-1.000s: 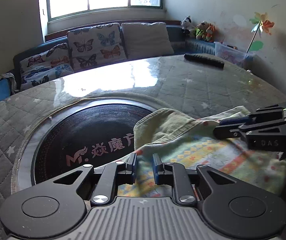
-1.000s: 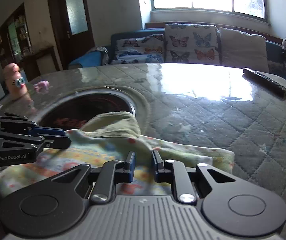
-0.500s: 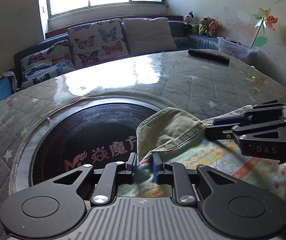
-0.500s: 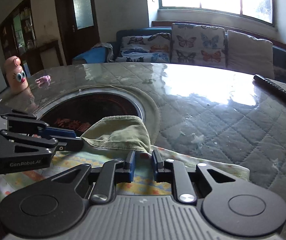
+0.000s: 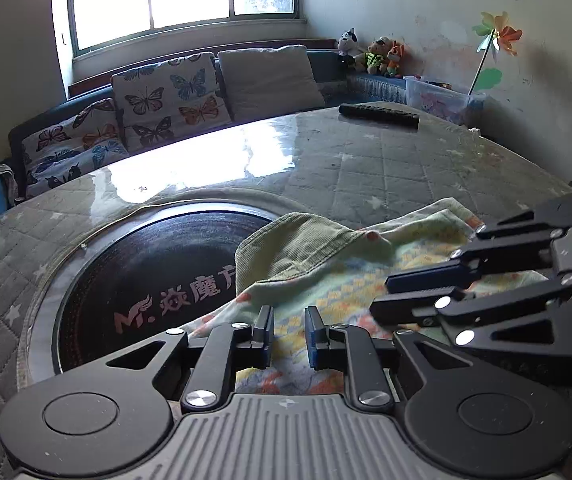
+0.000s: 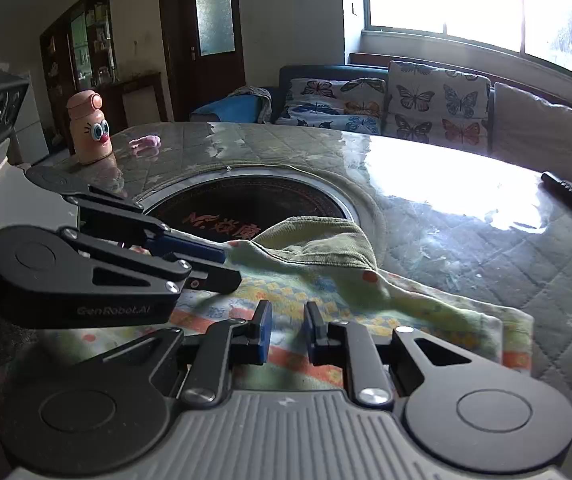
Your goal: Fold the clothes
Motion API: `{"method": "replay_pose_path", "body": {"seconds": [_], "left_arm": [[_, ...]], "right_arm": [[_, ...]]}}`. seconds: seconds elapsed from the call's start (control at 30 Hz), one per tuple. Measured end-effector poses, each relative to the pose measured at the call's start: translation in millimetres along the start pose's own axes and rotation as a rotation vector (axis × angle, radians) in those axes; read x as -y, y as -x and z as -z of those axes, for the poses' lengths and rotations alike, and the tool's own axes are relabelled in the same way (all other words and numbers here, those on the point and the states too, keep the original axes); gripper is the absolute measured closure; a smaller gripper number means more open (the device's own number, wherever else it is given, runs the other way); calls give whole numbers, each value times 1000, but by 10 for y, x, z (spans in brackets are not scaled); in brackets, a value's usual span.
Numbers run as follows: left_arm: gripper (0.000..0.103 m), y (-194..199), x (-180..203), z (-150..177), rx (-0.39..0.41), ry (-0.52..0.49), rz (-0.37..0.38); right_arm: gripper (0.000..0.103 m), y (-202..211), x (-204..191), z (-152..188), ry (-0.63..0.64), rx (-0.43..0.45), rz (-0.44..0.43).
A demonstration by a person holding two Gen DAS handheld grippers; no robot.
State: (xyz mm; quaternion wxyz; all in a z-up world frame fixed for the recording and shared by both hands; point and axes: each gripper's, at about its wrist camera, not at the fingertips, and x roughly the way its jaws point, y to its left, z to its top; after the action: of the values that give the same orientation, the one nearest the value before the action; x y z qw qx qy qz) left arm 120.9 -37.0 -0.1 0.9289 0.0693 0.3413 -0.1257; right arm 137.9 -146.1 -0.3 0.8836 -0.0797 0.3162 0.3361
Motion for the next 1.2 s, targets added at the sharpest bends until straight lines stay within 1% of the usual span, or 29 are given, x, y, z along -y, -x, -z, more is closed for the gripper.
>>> {"method": "replay_pose_path", "body": {"seconds": [0.1,0.2,0.27,0.43,0.57,0.7,0.83,0.97,1.07,1.13,1.2], "left_arm": [[84,108,26,40,17,-3,13],[84,197,78,113,20,-10,23],[84,259,115,187,18,-16,23],[84,467,142,400,20,-3,20],[83,594,155,550,27,8,-5],[82,753,96,626,55,51,-26],[82,811,40,731,50,83,-48],[81,889,-18,809,52,113,-61],[81,901,-64,861,49,131,-71],[80,927,-80,870,50,141,-79],[78,954,-100,879,52,152,-88]], "right_arm": [[86,132,-92,32,29,6,-21],[86,154,-206,143,58,-23,-41],[86,193,-265,221,78,-26,-30],[86,463,-340,325,73,-7,-49],[86,521,-409,467,79,-29,-45],[86,655,-434,473,62,5,-42],[85,571,-401,538,35,-32,-41],[84,619,-424,510,36,-8,-43],[82,554,-429,536,34,-31,-40],[80,553,-447,530,39,-32,-35],[80,597,-485,481,54,-13,-37]]}}
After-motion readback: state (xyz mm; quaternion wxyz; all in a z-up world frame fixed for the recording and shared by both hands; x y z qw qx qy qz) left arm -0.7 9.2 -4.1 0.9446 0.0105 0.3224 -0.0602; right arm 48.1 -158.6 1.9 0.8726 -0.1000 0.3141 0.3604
